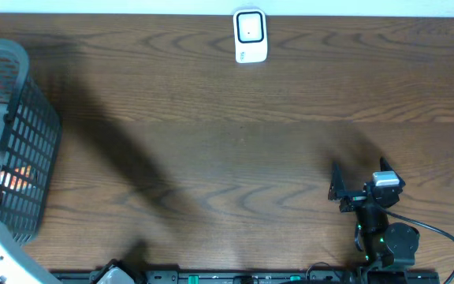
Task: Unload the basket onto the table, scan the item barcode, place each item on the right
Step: 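Grasp the mint-green snack pouch in the basket with the left gripper, then carry the green pouch to the table in front of the scanner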
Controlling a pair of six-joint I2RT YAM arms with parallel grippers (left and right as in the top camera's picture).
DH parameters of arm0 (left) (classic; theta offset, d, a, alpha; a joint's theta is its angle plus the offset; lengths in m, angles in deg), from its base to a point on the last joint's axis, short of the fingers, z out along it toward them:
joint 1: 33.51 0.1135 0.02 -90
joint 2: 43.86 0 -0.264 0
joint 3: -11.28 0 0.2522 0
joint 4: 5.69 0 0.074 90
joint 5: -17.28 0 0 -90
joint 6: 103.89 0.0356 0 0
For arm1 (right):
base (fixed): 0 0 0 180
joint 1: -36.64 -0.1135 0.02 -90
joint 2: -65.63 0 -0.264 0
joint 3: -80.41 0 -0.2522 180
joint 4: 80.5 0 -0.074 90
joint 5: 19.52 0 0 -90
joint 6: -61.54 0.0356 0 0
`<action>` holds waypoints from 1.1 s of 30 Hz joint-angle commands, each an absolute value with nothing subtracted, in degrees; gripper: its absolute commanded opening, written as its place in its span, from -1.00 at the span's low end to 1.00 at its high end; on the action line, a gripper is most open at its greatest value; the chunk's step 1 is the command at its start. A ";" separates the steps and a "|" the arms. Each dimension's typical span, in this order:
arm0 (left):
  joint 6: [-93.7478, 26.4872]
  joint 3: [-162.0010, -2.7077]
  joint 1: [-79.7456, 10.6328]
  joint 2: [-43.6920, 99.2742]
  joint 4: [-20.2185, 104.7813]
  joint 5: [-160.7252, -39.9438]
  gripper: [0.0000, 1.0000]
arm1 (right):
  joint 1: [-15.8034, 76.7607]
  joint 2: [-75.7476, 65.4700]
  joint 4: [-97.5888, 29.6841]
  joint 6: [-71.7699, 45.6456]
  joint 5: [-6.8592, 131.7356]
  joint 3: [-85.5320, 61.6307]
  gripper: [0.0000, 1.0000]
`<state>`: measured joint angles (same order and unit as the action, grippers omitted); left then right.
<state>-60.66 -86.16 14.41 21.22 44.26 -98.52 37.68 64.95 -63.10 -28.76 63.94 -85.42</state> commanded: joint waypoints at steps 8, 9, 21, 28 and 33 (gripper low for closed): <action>-54.38 -86.31 -15.16 19.58 37.94 -112.60 -0.85 | 37.35 65.25 -62.84 -29.17 64.15 -85.47 0.99; -50.21 -86.22 -19.33 20.11 39.76 -112.60 -0.85 | 37.35 65.25 -62.86 -29.17 64.15 -85.47 0.99; -34.45 -85.31 -56.53 39.76 50.29 -88.90 -0.86 | 37.35 65.25 -62.84 -29.17 64.15 -85.47 0.99; -34.47 -85.31 -61.69 52.61 48.89 -87.42 -0.85 | 37.35 65.25 -62.86 -29.17 64.15 -85.47 0.99; -34.47 -85.31 -65.23 58.93 46.29 -87.44 -0.85 | 37.35 65.25 -62.84 -29.17 64.15 -85.47 0.99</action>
<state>-35.65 -85.33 -63.03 56.41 47.06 -88.23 37.68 64.95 -63.10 -28.76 63.94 -85.42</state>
